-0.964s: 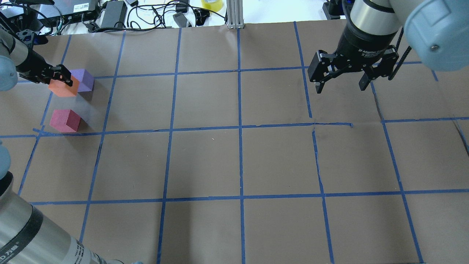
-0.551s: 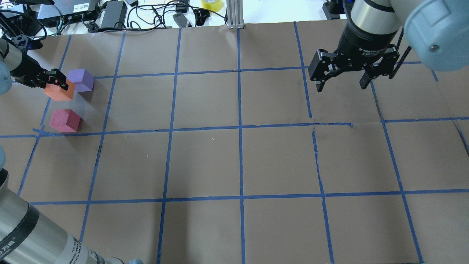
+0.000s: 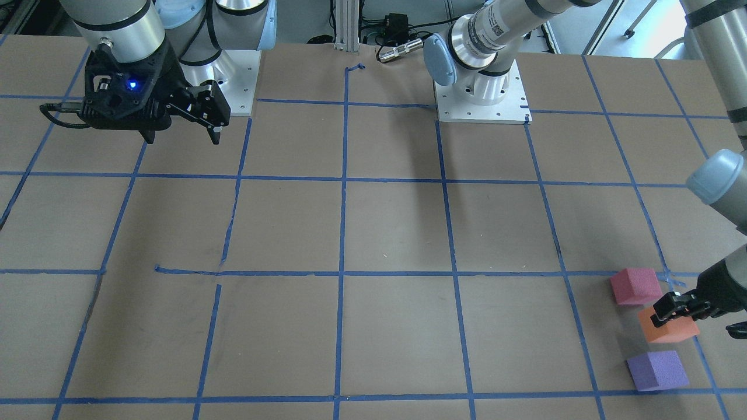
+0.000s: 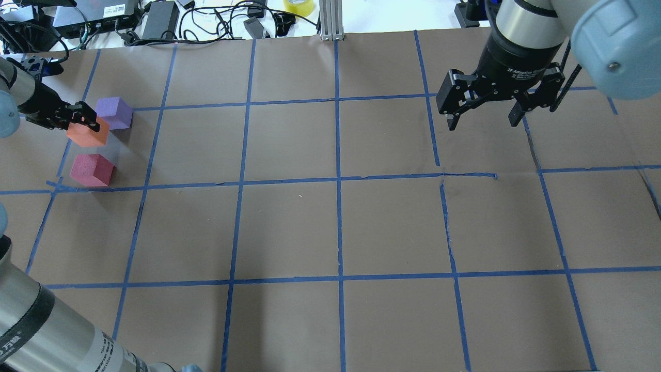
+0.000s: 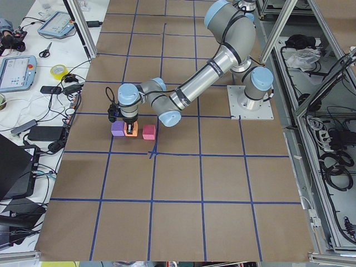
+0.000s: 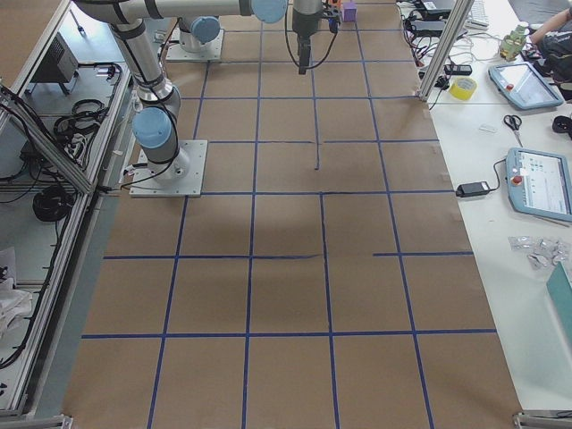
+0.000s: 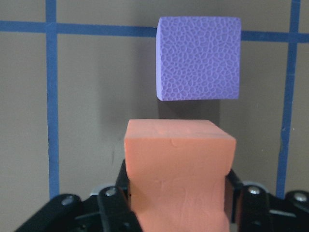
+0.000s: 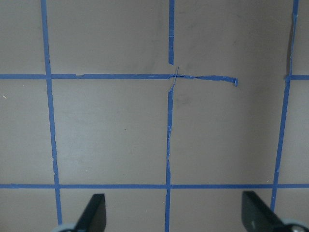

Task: Arrange blocks in a line
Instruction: 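Lower the orange cube between the pink and purple cubes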

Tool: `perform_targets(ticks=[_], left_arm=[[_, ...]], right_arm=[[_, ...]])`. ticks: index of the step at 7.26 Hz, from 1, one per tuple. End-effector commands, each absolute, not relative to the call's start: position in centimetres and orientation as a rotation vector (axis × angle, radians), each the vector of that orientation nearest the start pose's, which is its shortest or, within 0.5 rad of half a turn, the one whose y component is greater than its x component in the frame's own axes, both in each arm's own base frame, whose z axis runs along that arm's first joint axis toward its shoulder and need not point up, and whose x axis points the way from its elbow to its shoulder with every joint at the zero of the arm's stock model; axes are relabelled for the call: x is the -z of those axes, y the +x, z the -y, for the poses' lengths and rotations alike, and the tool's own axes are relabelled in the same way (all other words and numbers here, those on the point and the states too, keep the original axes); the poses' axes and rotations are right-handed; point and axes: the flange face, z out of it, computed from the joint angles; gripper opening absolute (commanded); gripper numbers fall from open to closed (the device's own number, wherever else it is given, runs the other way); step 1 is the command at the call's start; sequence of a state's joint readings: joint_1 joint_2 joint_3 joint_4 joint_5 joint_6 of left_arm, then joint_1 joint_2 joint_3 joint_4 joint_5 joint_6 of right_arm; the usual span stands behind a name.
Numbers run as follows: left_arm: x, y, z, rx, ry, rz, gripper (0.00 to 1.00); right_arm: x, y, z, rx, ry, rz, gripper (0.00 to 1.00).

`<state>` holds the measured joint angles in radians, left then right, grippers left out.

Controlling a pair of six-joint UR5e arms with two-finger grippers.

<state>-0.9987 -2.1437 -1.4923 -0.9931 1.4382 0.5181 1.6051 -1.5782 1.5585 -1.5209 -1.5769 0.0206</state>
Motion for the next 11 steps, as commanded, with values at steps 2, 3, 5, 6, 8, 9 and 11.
perform_targets(ticks=[2,3,5,6,8,9,11], left_arm=[[-23.3,24.4,64.9,0.195,-0.082,-3.216,0.00],[-22.9,24.3,64.8,0.184,-0.086,-3.220,0.00],[-21.8,23.9,64.2,0.150,-0.089,-3.233,0.00],[-21.8,23.9,64.2,0.152,-0.084,-3.232,0.00],[-21.7,24.0,64.2,0.149,-0.071,-3.232,0.00],[-21.4,24.2,64.5,0.156,-0.066,-3.227,0.00],[-20.6,24.4,64.7,0.185,-0.060,-3.205,0.00]], right_arm=[[-49.2,14.8,48.2,-0.050,-0.015,-3.148,1.00],[-49.3,14.7,48.0,-0.053,-0.017,-3.151,1.00],[-49.3,14.6,48.2,-0.048,-0.010,-3.150,1.00],[-49.2,14.5,48.2,-0.053,-0.007,-3.150,1.00],[-49.2,14.5,48.3,-0.050,-0.005,-3.148,1.00],[-49.2,14.5,48.3,-0.050,-0.005,-3.148,1.00],[-49.2,14.4,48.3,-0.051,-0.003,-3.148,1.00]])
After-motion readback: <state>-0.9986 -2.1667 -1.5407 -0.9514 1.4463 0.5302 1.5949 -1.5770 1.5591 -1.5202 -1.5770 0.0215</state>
